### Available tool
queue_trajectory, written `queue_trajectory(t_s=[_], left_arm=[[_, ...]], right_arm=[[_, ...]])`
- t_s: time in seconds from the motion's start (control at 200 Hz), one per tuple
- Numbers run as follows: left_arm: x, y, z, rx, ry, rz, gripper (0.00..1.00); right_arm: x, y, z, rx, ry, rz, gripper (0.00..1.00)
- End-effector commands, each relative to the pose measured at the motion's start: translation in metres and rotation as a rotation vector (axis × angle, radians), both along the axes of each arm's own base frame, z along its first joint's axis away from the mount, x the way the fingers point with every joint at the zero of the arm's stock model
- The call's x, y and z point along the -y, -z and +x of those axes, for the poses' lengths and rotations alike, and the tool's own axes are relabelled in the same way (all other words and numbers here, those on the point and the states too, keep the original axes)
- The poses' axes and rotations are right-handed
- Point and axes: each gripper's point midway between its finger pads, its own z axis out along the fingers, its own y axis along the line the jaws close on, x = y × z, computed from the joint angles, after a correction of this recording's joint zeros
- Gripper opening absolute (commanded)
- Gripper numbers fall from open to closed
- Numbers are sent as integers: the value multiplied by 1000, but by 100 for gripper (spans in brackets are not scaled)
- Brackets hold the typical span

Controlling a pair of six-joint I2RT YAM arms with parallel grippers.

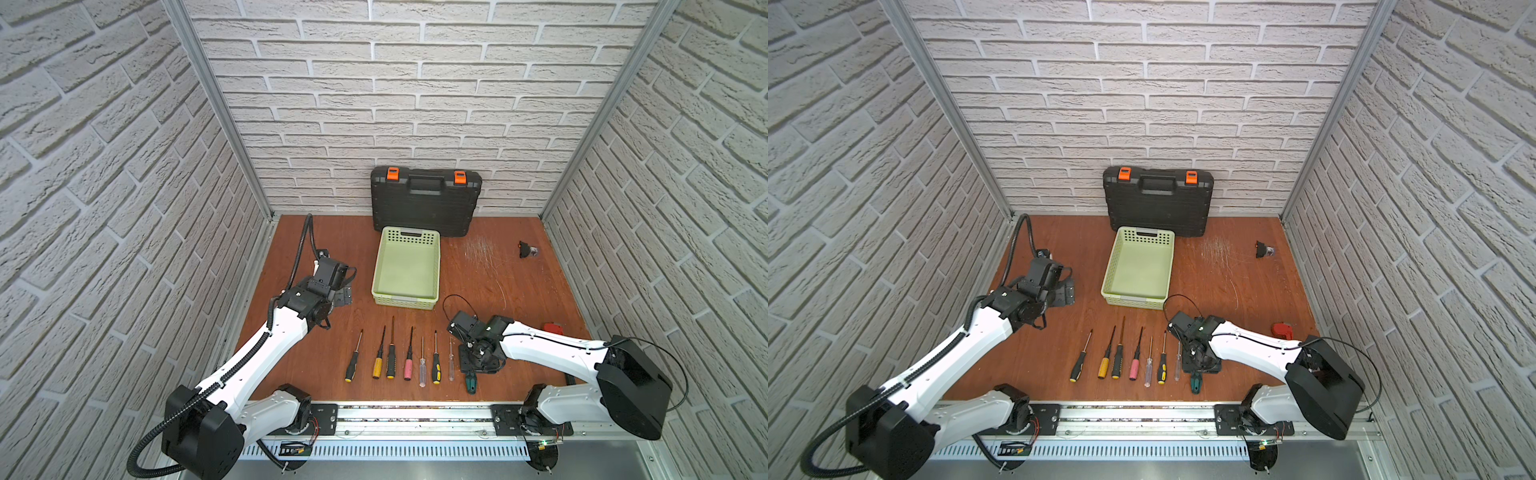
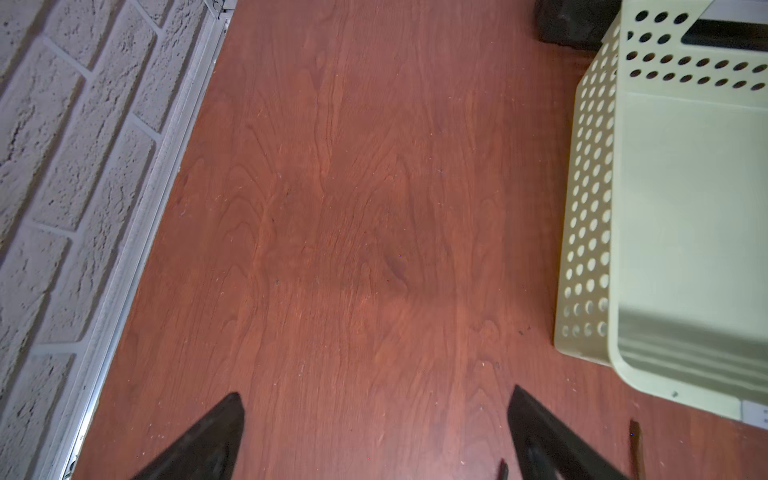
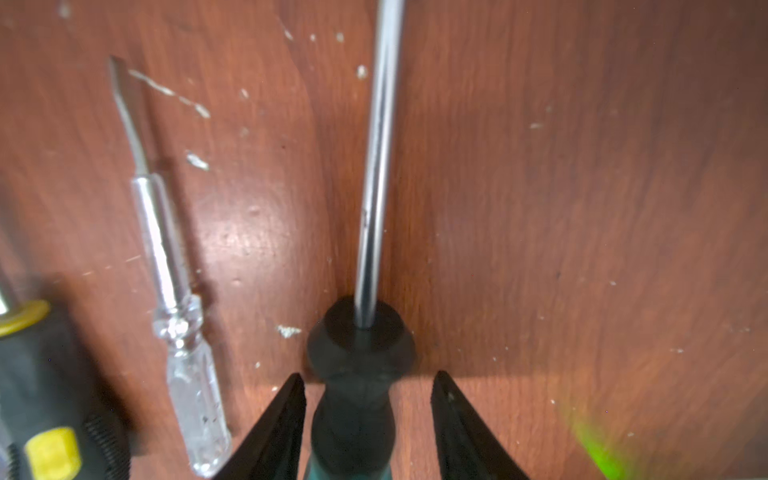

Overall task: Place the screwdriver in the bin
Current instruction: 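Lift the green-black screwdriver and carry it over the green basket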

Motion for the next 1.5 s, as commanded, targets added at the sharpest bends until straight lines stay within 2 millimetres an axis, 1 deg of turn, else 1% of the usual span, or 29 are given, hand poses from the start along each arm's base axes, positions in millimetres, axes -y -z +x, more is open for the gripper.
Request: queue_trajectory(t_s=[0.0, 0.09, 0.25, 0.315, 0.355, 0.41, 0.465, 0.515, 0.645, 0.73, 0.805, 0.905, 0.965, 1.03, 1.085, 1.165, 1.245, 1.335, 1.425, 1.495], left_arm=[[-4, -7, 3, 44, -10, -2, 98], [-5, -9, 3, 47, -9, -1, 98], [-11, -15, 3, 63, -16, 8, 98], [-14, -18, 3, 72, -24, 7, 98], [-16, -19, 3, 74, -29, 7, 98], [-17, -20, 3, 78, -33, 5, 98], [-18, -21, 3, 82, -36, 5, 98], [-19, -21, 3, 84, -39, 4, 98], [-19, -20, 3, 78, -38, 1, 98], [-20, -21, 3, 70, -42, 3, 98], [-21, -23, 4, 70, -44, -1, 98], [-20, -27, 5, 75, -42, -27, 98], [-19, -26, 5, 71, -42, -53, 98], [-17, -27, 4, 64, -43, -81, 98], [-16, -28, 3, 59, -43, -96, 98], [-17, -31, 1, 46, -38, -98, 98], [-22, -36, -1, 39, -50, -86, 98], [-25, -40, -5, 40, -52, -87, 98], [-27, -43, -11, 43, -49, -94, 98], [-29, -45, -17, 50, -59, -106, 98]], right_arm=[[-8, 6, 2, 7, 4, 33, 49], [-10, 12, 0, -9, 14, 39, 41], [-7, 15, -3, -24, 11, 23, 35], [-6, 16, -4, -27, 17, 20, 22], [-5, 17, -6, -29, 24, 25, 16], [-4, 17, -8, -29, 35, 27, 13], [-1, 16, -8, -20, 43, 22, 6], [2, 13, -7, -7, 45, 15, 6], [9, -5, -2, 36, 36, -19, 6], [10, -24, 3, 73, 27, -14, 5], [12, -40, 3, 87, 18, -12, 6], [12, -68, 7, 114, -9, 2, 6], [7, -90, 16, 150, -27, 27, 6], [-2, -114, 32, 196, -42, 68, 5], [-14, -135, 50, 241, -50, 109, 6], [-34, -157, 77, 289, -80, 165, 6], [-56, -169, 105, 310, -112, 221, 5], [-77, -177, 136, 327, -147, 276, 5], [-93, -178, 165, 320, -164, 323, 6], [-102, -177, 182, 305, -181, 348, 6]])
